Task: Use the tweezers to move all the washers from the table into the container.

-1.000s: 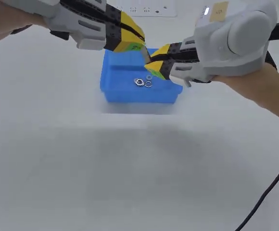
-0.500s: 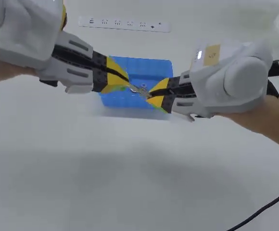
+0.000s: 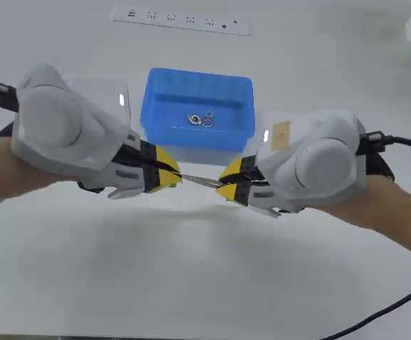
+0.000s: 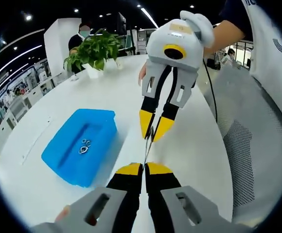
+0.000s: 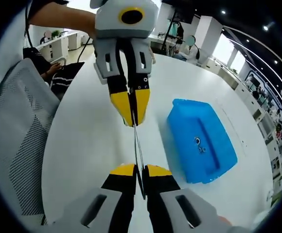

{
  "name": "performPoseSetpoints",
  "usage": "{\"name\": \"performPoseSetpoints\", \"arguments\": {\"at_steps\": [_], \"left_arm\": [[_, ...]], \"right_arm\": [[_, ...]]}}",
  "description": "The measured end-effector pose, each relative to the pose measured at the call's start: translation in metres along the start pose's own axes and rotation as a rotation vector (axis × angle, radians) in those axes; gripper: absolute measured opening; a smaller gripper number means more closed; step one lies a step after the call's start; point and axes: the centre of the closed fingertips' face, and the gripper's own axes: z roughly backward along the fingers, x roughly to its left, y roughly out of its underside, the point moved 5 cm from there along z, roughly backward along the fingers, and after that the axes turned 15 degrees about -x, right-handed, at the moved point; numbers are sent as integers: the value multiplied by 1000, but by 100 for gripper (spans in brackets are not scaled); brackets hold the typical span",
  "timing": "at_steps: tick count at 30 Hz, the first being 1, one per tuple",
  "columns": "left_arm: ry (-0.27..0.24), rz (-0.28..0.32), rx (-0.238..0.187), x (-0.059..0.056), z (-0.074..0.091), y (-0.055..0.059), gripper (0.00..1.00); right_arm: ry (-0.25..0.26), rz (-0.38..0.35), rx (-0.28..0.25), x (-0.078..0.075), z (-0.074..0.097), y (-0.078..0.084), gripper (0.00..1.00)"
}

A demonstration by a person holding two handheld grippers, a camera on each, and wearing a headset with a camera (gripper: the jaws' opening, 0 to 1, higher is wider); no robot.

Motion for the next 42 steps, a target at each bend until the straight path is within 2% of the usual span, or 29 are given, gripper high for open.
{"name": "performPoseSetpoints", "arguments": {"at_steps": [2,5,7,11,17,22,25,27,29,30,42], "left_arm": [[-6,29,8,5,-1,8,6],[-4,39,15,9,-4,16,6],[0,34,23,11,-7,19,6],[0,30,49,17,-10,26,6],[0,18,86,19,-12,35,6],[-9,25,102,20,-15,37,7],[-21,31,95,21,-15,36,7],[-27,24,99,20,-15,35,7],[-37,-1,106,20,-15,34,8],[-39,-5,107,20,-15,34,9],[-21,-14,130,19,-11,36,10]], "right_arm": [[-2,-10,-1,-3,-2,1,8],[-12,-16,8,-7,-7,5,8],[-25,1,27,-8,-10,8,8],[-29,-13,35,-11,-14,12,8],[-40,-12,43,-12,-19,14,8],[-47,-15,58,-13,-22,18,8],[-49,-12,60,-14,-21,18,8],[-54,-9,61,-14,-21,18,8],[-70,-20,89,-12,-22,20,9],[-70,-8,78,-13,-22,19,9],[-100,1,96,-13,-25,18,12]]}}
